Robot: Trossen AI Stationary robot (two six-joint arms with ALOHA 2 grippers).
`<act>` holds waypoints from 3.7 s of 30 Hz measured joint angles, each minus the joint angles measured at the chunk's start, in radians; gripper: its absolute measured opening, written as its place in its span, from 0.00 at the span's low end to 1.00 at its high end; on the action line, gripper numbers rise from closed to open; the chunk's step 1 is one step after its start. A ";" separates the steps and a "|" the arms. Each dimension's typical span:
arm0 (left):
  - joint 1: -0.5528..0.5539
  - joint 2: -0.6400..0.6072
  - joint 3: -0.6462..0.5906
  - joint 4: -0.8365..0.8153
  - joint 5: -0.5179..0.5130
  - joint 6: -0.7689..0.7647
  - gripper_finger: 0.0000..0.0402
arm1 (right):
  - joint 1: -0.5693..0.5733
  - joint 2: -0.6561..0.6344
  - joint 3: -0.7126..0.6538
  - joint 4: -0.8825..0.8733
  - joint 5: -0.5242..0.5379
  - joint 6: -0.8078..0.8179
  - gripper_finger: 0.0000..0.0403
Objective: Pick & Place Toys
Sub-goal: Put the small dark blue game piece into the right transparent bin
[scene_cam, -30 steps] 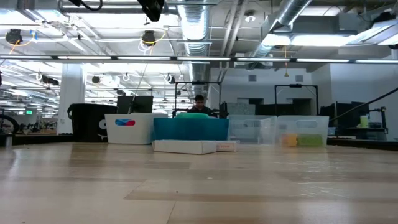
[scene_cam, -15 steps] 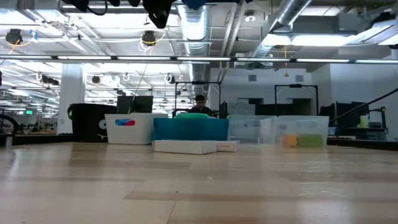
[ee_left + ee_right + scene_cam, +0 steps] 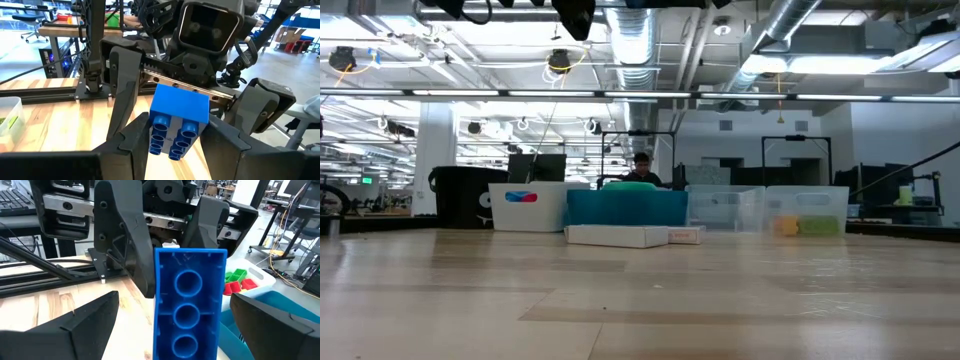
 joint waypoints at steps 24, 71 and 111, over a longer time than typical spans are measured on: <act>-0.011 -0.046 0.001 -0.088 -0.002 0.000 0.35 | -0.006 0.001 -0.001 -0.031 -0.004 0.001 0.52; -0.022 -0.454 -0.326 -0.211 -0.270 -0.041 0.71 | 0.143 -0.113 -0.001 -0.212 0.258 0.000 0.21; 0.035 -0.447 -0.606 -0.483 -0.291 0.017 0.71 | 0.109 -0.140 -0.002 -0.363 0.101 0.089 0.13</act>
